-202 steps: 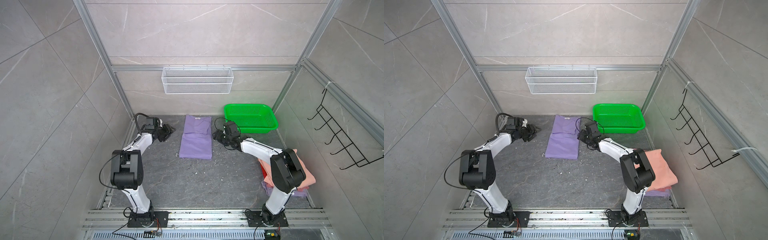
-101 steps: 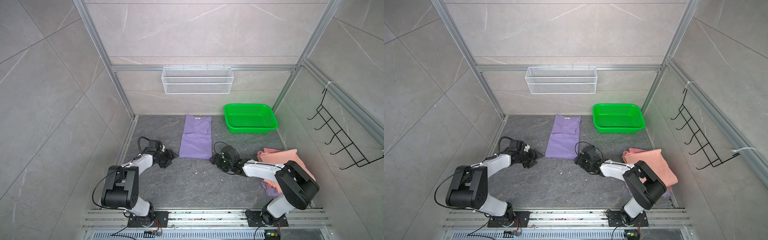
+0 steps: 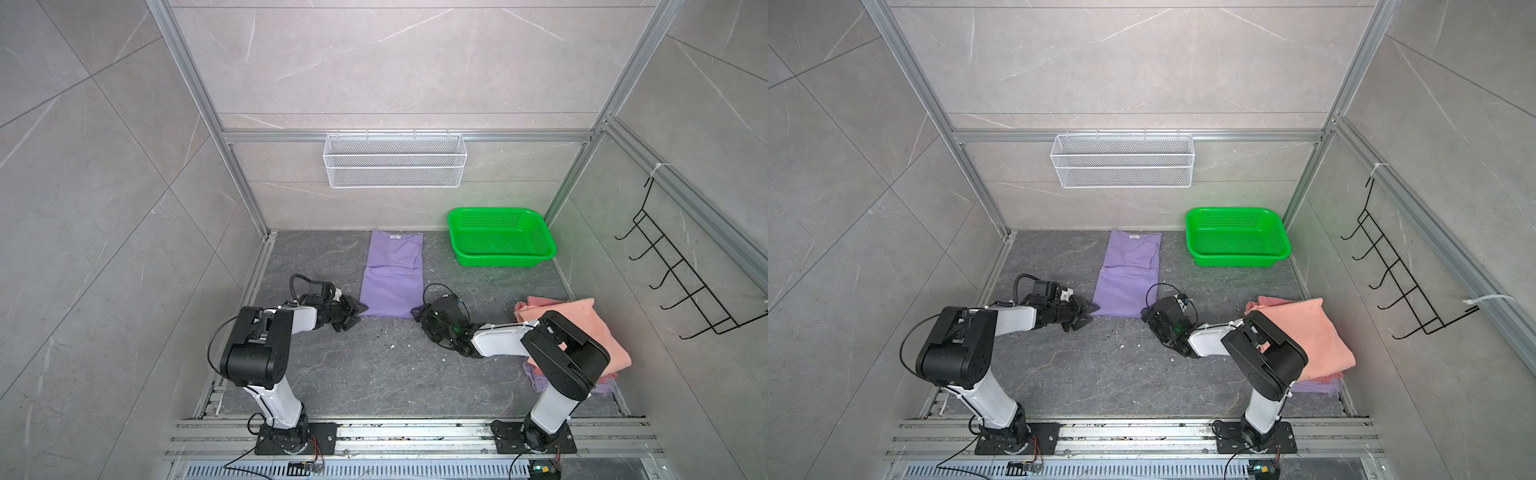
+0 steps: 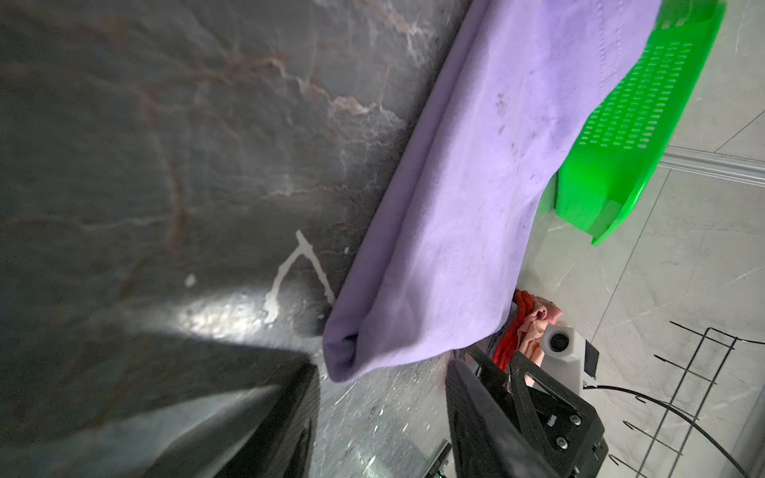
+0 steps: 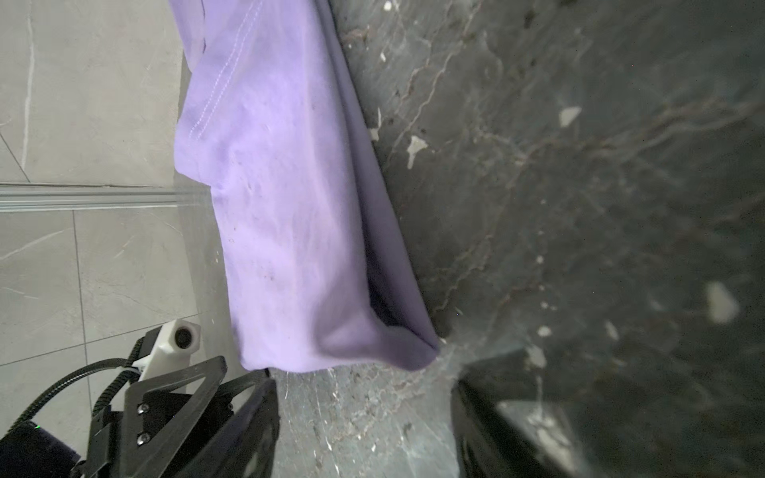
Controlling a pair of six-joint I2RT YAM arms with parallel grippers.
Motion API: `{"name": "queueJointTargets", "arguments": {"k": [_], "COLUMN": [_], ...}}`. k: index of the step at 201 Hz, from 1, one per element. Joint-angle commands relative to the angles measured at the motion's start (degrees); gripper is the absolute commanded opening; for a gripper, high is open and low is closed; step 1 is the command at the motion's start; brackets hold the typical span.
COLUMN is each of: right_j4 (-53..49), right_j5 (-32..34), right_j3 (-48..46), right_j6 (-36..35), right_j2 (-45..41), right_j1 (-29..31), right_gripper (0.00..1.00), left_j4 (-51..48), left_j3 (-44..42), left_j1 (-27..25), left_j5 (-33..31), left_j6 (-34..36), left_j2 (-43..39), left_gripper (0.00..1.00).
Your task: Fold and stack the t-shirts
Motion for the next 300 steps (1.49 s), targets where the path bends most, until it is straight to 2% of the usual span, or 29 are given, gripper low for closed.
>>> {"name": "queueJointTargets", "arguments": {"k": [1,22,35,55,68,86,125,162,195,212,229,267,300], "right_j4": [0.36,1.47,1.42,-0.29,-2.83,-6.79,-12.58,-25.63,-35.11,-39.19,-42.07,-40.97,-36.63], "right_j5": [2.30,3.86,5.20,5.17,3.02,2.30,-1.95,-2.40,2.43,5.57,8.28,14.16,10.31], "right_j3": [-0.79,-0.11,0.47,2.68,4.33,4.48,-0.79,-3.97,-4.16,-0.76,3.56,11.21,18.46], "right_j6": [3.17,3.20,2.70,-1.05,-3.91,-6.78,-11.07,-14.17,-10.94,-11.18,-12.60,-15.82,-19.09], "right_j2": [4.54,6.16,6.86,7.58,7.31,5.27,-3.05,-15.58,-25.08,-27.73,-28.79,-26.95,-20.89], "right_j1": [0.39,0.40,0.38,0.33,0.38,0.93,1.53,8.15,17.42,20.66,21.94,21.25,16.31], "right_gripper": [0.64,0.52,0.40,0.20,0.11,0.05,0.02,0.01,0.01,0.01,0.01,0.02,0.04], "left_j4": [-0.46,0.05,0.25,0.76,0.73,-2.13,-7.23,-20.76,-32.91,-37.55,-40.51,-38.34,-35.34], "left_j3": [0.12,1.08,1.94,3.23,3.46,2.47,-7.92,-17.39,-19.07,-16.36,-11.81,-2.39,6.96], "left_j1": [-0.23,-0.23,-0.23,-0.23,-0.23,-0.30,-1.72,-7.66,-11.39,-11.60,-11.59,-11.65,-10.77], "left_j5": [-1.66,-2.46,-2.85,-1.99,-1.40,-1.48,-2.18,-9.57,-14.80,-15.76,-15.80,-15.43,-17.58], "left_j6": [-1.95,-1.62,-0.97,-0.47,-0.15,1.86,2.62,-0.66,-6.53,-7.25,-5.32,0.23,4.88], "left_j2": [2.86,3.57,3.94,4.18,3.55,0.69,-12.64,-35.27,-56.71,-62.93,-63.42,-55.55,-44.80], "left_gripper": [0.44,0.35,0.28,0.11,0.00,0.00,0.00,0.00,0.00,0.00,0.00,0.00,0.00]}}
